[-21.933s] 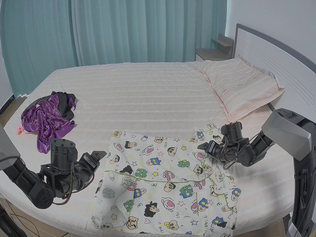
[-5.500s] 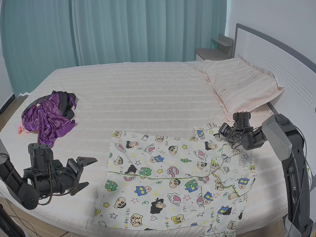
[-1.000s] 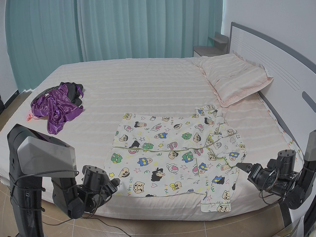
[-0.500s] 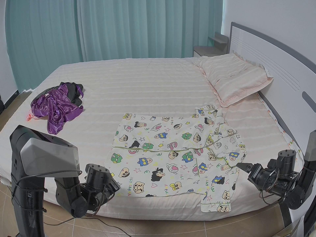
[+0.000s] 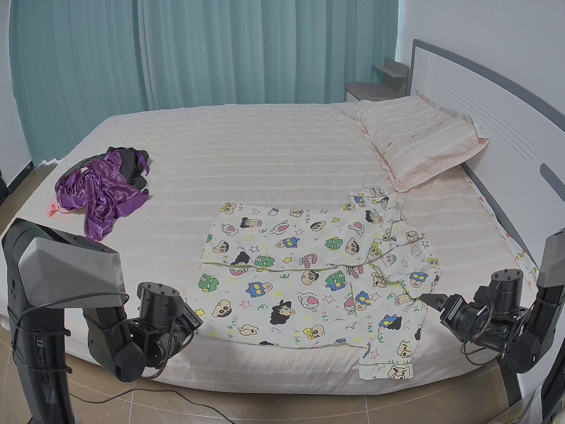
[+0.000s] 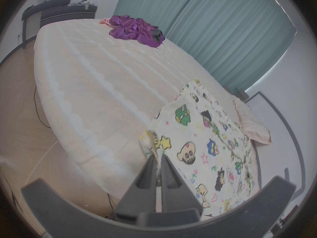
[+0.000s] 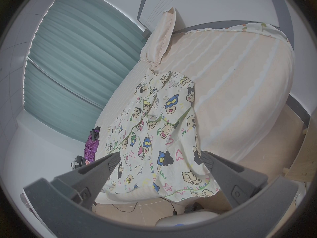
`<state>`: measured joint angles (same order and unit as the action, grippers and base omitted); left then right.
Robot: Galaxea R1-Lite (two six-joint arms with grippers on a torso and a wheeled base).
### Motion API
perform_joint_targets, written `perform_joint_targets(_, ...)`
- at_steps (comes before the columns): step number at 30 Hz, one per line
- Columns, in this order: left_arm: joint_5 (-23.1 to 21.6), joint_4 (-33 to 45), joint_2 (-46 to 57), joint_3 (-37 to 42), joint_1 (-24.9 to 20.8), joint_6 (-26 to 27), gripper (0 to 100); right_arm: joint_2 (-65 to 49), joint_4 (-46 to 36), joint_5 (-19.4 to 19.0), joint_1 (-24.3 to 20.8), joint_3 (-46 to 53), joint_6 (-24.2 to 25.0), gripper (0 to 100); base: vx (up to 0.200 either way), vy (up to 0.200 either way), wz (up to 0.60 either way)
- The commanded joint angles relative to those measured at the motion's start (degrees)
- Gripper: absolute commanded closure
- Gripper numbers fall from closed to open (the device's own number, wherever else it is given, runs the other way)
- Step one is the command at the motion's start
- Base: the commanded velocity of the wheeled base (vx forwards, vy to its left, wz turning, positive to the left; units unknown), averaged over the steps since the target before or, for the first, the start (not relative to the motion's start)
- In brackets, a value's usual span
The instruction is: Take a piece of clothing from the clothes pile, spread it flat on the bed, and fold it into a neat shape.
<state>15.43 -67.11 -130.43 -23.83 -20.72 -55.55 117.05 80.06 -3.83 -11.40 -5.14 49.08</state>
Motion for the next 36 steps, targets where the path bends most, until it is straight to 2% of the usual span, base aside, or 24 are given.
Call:
perform_joint_targets(1, -0.05, -1.53, 2.72, -0.25, 2.00, -0.70, 100, 4.50, -0.51, 0.05, 0.59, -2.94, -2.59, 0, 0.000, 0.000, 0.00)
perform_joint_targets(4, 0.04, -3.12, 2.63, -0.34, 2.97, -1.31, 100, 8.01, -0.25, 0.05, 0.59, -4.96, -5.66, 0, 0.000, 0.000, 0.00)
perform_joint_targets(12, 0.12, -3.99, 2.55, -1.13, 5.26, -2.54, 100, 17.07, -1.22, 0.05, 1.03, -11.38, -9.97, 0, 0.000, 0.000, 0.00)
perform_joint_targets(25, 0.12, -3.99, 2.11, -2.53, 5.78, -3.42, 100, 19.88, -1.31, -0.74, 0.94, -14.54, -12.43, 0, 0.000, 0.000, 0.00)
perform_joint_targets(27, 0.12, -3.99, 2.11, -2.62, 5.78, -3.95, 100, 20.14, -1.31, -1.36, 0.85, -14.81, -12.60, 0, 0.000, 0.000, 0.00)
perform_joint_targets(29, 0.12, -3.99, 2.11, -3.59, 6.13, -4.83, 100, 20.32, -1.31, -3.99, 0.85, -15.07, -12.78, 0, 0.000, 0.000, 0.00)
perform_joint_targets(30, 0.12, -3.99, 2.11, -3.68, 6.22, -5.00, 100, 20.41, -1.31, -5.31, 0.94, -15.07, -12.78, 100, 0.000, 0.000, 0.00)
perform_joint_targets(36, 0.12, -3.99, 1.76, -3.68, 6.22, -5.00, 100, 20.93, -1.31, -7.86, 2.26, -17.18, -12.78, 100, 0.000, 0.000, 0.00)
